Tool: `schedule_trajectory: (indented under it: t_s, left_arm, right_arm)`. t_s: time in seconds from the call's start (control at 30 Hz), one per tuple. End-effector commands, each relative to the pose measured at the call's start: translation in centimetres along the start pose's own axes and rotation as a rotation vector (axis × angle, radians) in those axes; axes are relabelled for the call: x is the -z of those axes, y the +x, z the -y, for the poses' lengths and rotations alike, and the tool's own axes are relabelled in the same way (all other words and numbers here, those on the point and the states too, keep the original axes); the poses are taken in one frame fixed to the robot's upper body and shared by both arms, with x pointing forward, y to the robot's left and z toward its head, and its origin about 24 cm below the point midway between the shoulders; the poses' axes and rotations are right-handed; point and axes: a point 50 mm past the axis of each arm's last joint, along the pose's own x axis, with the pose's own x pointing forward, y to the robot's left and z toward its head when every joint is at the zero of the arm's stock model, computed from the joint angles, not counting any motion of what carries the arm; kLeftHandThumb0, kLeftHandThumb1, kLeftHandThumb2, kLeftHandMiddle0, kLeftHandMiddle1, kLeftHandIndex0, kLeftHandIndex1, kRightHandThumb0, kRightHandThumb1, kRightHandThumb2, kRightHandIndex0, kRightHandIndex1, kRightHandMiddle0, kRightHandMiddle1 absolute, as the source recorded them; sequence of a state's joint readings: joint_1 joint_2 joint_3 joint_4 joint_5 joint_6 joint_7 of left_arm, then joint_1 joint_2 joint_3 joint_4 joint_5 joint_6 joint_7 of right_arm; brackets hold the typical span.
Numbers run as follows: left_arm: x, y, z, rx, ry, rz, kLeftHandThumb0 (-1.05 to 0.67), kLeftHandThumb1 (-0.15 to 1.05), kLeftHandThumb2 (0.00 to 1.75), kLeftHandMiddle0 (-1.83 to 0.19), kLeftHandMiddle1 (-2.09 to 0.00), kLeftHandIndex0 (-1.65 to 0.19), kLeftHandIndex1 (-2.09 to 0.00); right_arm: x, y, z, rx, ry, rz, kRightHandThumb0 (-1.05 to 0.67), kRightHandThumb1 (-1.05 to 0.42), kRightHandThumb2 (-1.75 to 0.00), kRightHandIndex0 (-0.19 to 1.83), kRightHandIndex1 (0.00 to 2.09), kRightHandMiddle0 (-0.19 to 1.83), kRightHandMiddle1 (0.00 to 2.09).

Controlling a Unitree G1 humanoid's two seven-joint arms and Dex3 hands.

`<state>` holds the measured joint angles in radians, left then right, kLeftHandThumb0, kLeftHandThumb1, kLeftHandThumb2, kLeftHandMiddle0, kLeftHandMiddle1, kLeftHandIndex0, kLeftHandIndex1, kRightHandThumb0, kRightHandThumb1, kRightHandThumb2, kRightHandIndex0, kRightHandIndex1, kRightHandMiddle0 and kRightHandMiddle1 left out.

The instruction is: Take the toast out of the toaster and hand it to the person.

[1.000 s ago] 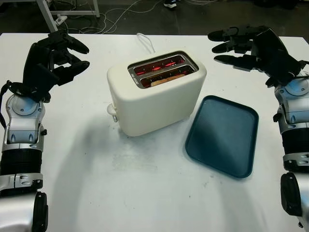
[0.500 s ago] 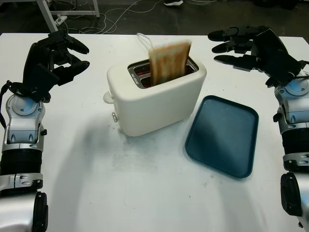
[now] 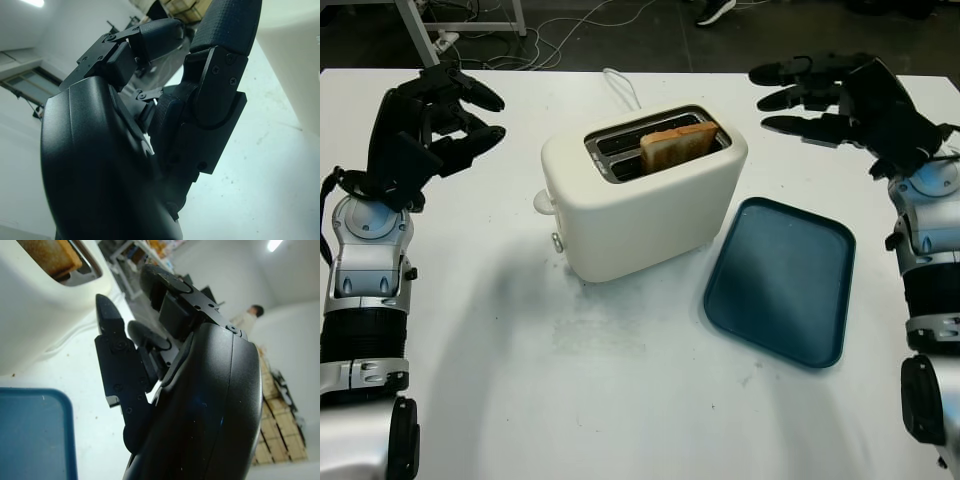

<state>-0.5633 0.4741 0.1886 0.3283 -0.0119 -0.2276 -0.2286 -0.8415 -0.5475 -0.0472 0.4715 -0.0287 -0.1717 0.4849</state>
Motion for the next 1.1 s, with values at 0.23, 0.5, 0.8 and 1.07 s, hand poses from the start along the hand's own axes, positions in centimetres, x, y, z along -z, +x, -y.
schedule_trajectory:
  t_s: [0.23, 0.5, 0.8, 1.07]
  left_arm:
    - [0.2, -0.3, -0.1, -0.011, 0.007, -0.01, -1.05, 0.92, 0.18, -0.76, -1.16, -0.62, -1.16]
    - [0.2, -0.4, 0.0, -0.008, 0.003, -0.021, -1.05, 0.92, 0.17, -0.76, -1.16, -0.62, -1.16]
    - [0.2, -0.4, 0.0, -0.009, -0.001, -0.025, -1.05, 0.92, 0.16, -0.77, -1.16, -0.63, -1.15]
    - [0.2, -0.5, 0.1, -0.011, 0.002, -0.029, -1.05, 0.92, 0.17, -0.77, -1.16, -0.64, -1.15]
  right_arm:
    - [-7.8, 3.5, 0.5, -0.098, -0.177, 0.171, -0.34, -0.59, 0.0, 0.83, 0.57, 0.98, 0.1]
    - [-10.6, 5.4, -2.0, -0.216, -0.377, 0.209, -0.48, -0.56, -0.01, 0.89, 0.69, 1.06, 0.15]
    - [-10.0, 6.2, -4.9, -0.29, -0.554, 0.187, -0.41, -0.58, -0.01, 0.88, 0.63, 1.02, 0.11]
    - [-8.8, 6.5, -6.3, -0.348, -0.642, 0.167, -0.45, -0.61, 0.0, 0.84, 0.84, 1.02, 0.08]
